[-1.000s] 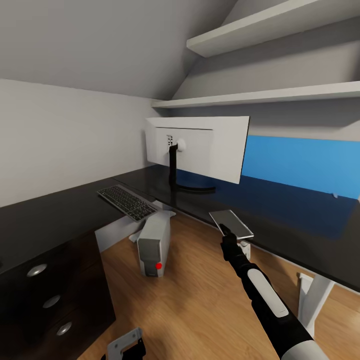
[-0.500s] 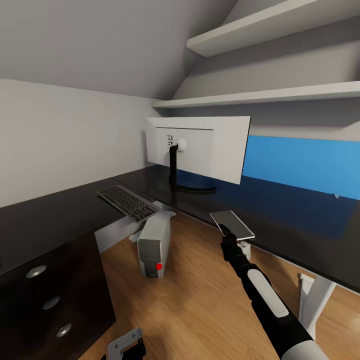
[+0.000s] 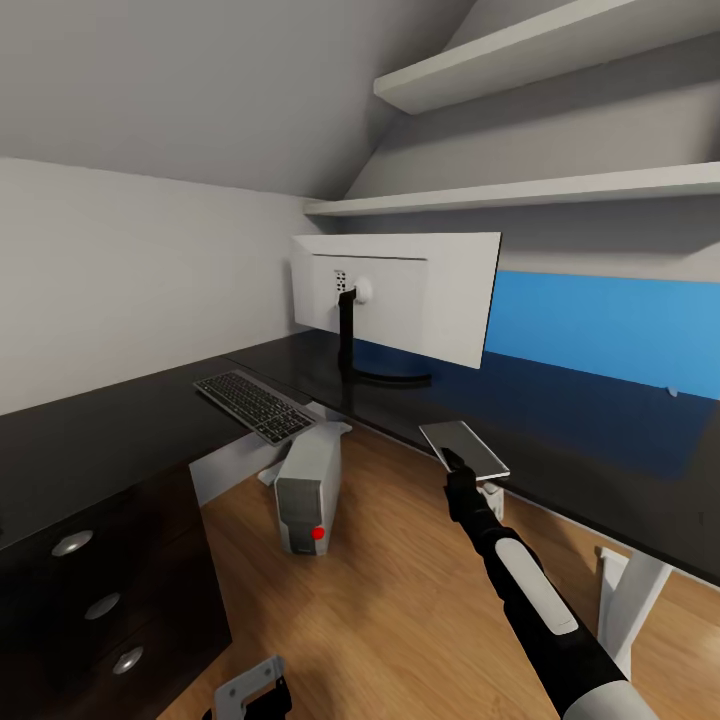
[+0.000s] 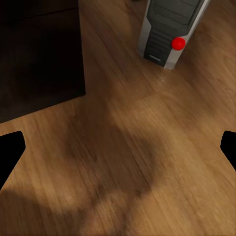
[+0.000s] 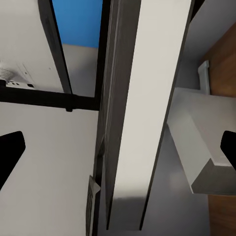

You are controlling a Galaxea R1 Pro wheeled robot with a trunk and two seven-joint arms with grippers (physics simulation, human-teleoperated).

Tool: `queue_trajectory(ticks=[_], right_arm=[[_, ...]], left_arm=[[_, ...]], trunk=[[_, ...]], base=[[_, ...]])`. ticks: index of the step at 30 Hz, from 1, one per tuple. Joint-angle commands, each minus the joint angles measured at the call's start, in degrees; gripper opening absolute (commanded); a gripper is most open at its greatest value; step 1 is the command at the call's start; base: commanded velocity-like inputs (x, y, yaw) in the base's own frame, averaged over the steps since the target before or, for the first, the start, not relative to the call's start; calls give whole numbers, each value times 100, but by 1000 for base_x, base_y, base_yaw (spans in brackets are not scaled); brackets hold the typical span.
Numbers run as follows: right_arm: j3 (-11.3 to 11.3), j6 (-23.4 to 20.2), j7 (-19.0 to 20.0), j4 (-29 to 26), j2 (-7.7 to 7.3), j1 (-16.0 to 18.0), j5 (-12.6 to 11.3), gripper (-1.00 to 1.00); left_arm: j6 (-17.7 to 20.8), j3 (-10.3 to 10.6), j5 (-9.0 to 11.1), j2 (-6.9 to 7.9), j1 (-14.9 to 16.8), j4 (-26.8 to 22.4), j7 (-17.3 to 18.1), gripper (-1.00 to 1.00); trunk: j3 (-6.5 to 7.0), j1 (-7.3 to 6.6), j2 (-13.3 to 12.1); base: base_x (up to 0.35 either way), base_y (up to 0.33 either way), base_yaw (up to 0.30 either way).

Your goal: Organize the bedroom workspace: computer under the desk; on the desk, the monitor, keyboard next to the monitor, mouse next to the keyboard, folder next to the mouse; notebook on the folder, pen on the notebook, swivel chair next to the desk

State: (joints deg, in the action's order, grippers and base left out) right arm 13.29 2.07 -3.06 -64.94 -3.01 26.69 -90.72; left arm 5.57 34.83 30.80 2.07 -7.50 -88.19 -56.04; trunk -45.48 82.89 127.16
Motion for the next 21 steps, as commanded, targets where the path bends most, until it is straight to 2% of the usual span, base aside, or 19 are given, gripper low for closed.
queue_trajectory(ticks=[1, 21], right_arm=[[16, 23, -28, -9, -6, 3, -43, 100], [24, 271, 16, -13, -7, 3, -46, 100]], left_arm=[[49, 6, 5, 3, 2, -10, -30, 100], [49, 6, -4, -8, 2, 82, -30, 100]], trunk=[[-5, -1, 2], [-5, -1, 2]], base=[[0, 0, 0], [0, 0, 0]])
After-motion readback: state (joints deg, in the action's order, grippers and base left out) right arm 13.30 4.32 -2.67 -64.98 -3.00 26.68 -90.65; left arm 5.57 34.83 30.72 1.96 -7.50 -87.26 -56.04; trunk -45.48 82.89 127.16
